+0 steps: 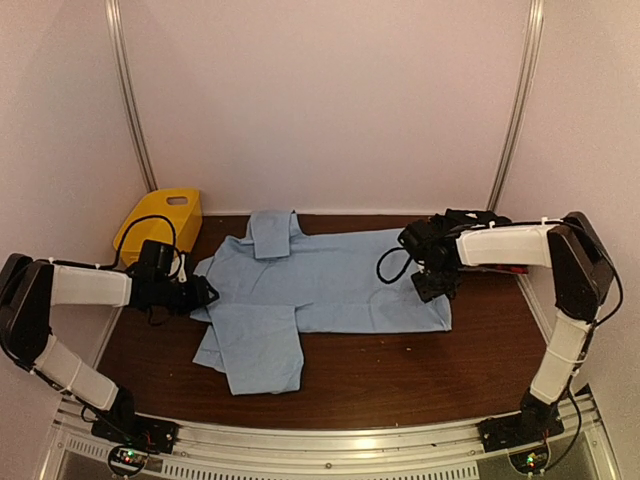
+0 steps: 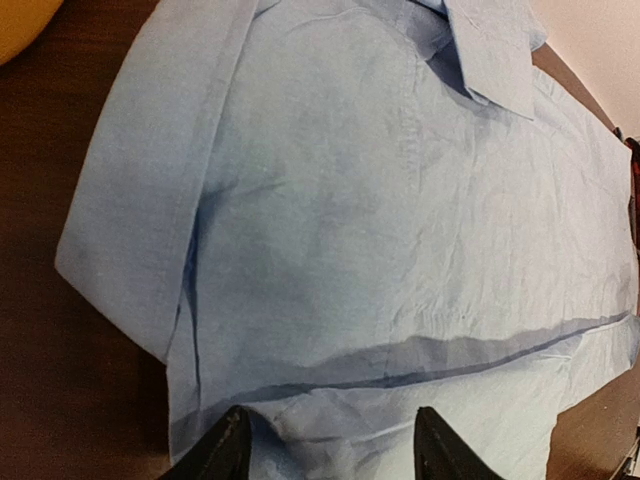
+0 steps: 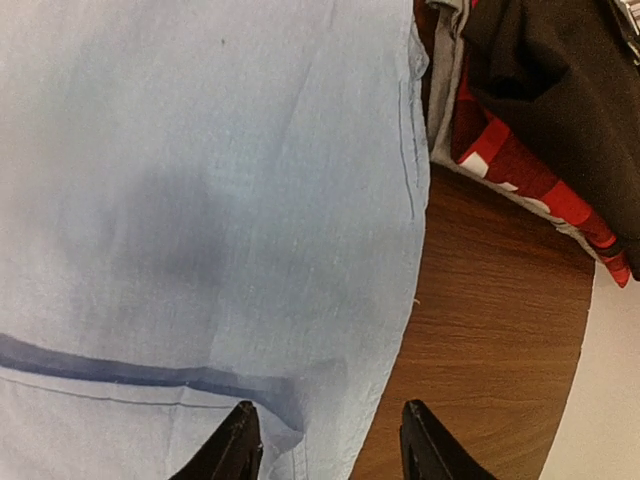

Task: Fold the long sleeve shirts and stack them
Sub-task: Pick up the sleeve from the center of the board.

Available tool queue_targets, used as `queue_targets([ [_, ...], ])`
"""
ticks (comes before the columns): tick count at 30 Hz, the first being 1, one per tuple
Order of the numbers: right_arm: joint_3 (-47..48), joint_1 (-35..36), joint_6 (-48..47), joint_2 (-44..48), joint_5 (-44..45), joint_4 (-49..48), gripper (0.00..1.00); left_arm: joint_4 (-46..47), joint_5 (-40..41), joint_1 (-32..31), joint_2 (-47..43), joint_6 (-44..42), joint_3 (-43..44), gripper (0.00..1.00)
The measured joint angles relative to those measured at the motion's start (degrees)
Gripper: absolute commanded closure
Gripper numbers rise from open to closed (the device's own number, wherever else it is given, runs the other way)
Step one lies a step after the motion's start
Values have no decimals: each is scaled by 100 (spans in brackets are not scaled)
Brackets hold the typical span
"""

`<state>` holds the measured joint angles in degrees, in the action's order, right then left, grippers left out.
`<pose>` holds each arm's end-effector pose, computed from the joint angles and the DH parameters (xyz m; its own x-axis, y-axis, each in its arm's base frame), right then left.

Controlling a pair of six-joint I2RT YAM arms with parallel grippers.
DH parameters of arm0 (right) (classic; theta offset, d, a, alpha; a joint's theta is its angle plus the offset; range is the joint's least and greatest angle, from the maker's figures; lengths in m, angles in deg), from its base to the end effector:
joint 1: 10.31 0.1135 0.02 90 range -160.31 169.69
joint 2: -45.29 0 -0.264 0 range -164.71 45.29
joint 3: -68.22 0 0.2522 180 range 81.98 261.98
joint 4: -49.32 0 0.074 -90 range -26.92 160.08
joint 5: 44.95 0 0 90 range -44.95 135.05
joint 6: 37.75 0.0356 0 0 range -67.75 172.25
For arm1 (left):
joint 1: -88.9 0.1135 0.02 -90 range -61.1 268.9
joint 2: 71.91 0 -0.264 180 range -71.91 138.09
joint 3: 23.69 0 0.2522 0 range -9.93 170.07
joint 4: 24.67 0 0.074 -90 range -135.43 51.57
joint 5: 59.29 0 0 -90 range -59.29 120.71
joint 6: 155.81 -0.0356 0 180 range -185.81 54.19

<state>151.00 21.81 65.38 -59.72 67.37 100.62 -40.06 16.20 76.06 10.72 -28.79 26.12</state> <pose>0.3054 0.1758 0.1705 -0.8820 -0.3056 -0.3588 -0.2057 0.9346 -0.2903 0.2616 -0.0688 0.1578 -0.8080 -0.4137 -0.4196 -0.1359 0.8238 -0.5504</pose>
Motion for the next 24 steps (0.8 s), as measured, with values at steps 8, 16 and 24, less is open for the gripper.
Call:
queue_targets([
  [8, -295, 203, -101, 1794, -664, -400, 38, 0, 96, 4, -142, -92, -109, 28],
  [16, -988, 1049, 343, 2114, -2347, -1478, 30, 328, -260, 4, -796, -162, -251, 23],
  [24, -1447, 2004, 1174, 1174, -3696, -2769, 21, 927, -905, -2, -800, -157, -610, 21],
])
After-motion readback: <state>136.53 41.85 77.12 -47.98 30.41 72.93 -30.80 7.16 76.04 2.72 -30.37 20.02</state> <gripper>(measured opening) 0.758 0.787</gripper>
